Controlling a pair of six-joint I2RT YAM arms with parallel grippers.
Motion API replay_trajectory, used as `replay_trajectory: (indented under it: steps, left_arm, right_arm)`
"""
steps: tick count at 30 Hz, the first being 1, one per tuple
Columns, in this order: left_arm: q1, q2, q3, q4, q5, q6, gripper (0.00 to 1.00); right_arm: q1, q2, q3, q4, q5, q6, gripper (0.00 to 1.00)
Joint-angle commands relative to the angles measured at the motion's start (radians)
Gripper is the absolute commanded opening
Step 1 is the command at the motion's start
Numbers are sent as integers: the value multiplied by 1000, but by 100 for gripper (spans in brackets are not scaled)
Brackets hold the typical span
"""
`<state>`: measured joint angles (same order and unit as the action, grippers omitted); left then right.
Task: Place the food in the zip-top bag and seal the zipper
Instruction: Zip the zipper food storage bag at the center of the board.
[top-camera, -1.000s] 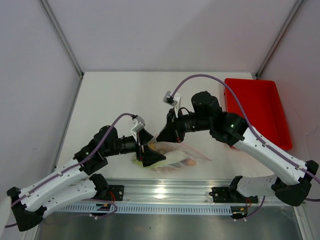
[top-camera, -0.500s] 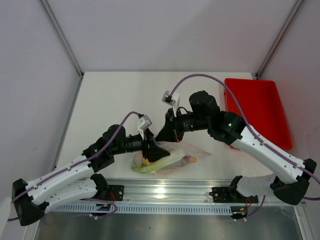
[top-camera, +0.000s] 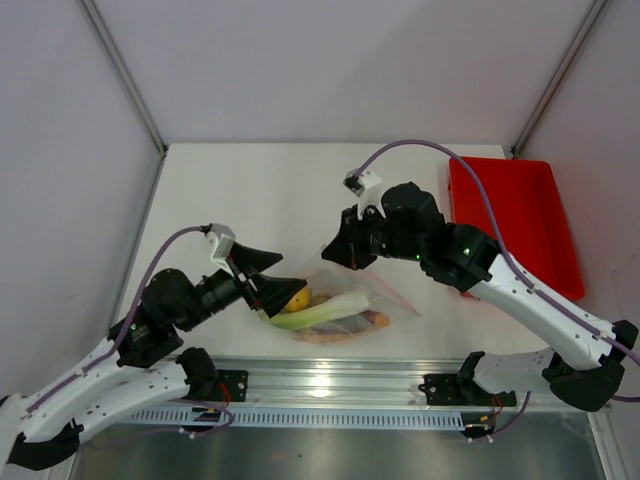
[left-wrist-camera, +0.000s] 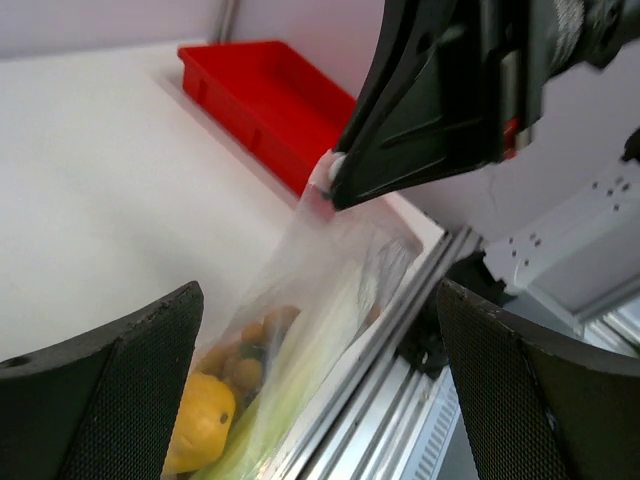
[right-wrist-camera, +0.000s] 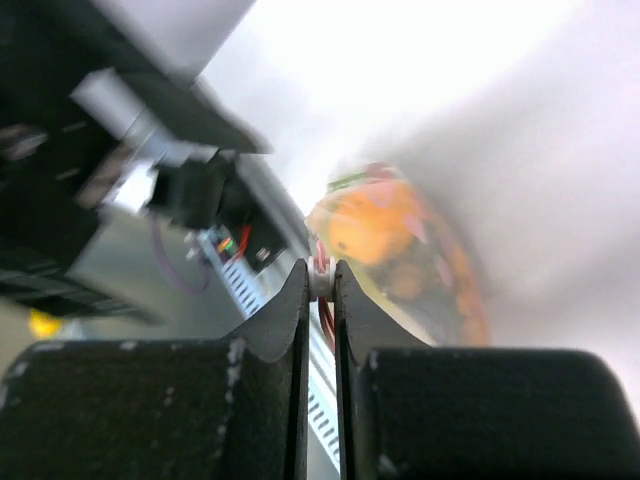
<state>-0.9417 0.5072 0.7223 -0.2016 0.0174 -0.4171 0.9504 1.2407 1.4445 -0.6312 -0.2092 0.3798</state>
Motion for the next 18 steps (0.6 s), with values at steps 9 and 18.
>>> replay_trajectory:
  steps: [9, 18]
  left_arm:
    - [-291, 261, 264, -30, -339, 29, 99]
    - [-428, 436, 375, -13, -528, 106, 99]
  right_arm:
    - [60, -93, 73, -30, 731, 326, 0]
    - [134, -106, 136, -25, 936, 393, 0]
